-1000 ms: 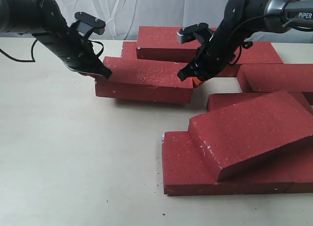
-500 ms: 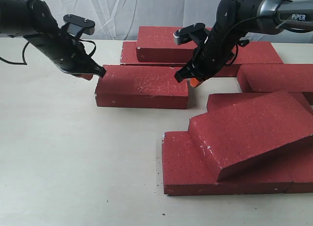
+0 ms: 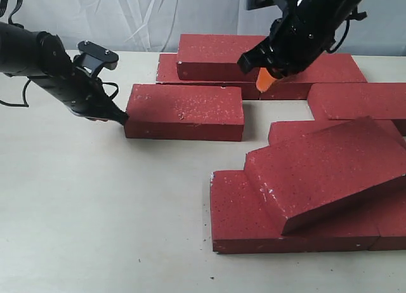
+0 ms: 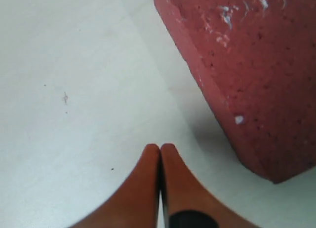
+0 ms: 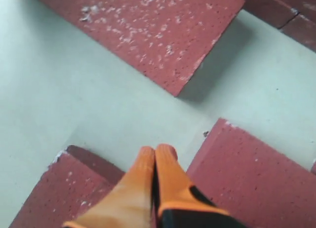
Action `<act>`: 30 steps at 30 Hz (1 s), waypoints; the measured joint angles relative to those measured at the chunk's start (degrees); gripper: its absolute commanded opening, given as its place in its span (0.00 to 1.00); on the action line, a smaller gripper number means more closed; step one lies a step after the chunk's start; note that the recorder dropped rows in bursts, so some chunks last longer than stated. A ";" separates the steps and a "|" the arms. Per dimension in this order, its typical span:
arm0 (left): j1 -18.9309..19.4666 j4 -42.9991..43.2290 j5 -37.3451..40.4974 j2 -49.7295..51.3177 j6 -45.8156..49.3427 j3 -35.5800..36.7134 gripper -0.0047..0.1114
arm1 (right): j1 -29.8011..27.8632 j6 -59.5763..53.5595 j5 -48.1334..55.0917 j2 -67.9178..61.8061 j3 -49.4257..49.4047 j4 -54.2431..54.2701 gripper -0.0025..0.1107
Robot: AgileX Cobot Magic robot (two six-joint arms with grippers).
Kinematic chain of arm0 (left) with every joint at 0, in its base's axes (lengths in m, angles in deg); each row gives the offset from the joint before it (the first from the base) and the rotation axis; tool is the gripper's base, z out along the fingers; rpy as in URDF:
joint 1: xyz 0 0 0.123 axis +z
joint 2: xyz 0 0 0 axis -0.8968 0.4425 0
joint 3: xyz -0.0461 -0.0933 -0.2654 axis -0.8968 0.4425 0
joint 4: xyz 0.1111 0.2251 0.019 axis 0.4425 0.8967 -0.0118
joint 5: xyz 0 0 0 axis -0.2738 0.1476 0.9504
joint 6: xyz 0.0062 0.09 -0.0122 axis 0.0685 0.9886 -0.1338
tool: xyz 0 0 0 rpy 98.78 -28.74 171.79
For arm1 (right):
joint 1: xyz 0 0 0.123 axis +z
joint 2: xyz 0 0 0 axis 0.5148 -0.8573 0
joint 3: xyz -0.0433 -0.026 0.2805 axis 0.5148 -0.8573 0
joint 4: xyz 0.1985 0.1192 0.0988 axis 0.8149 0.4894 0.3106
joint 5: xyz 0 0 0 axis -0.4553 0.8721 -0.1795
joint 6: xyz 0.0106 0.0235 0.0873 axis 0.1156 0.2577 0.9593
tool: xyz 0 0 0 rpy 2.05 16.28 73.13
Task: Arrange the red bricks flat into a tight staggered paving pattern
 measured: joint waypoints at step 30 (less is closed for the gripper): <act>6.67 -7.13 4.77 -0.45 -0.25 0.08 0.04 | 2.39 -19.58 1.51 -9.48 7.16 11.38 0.01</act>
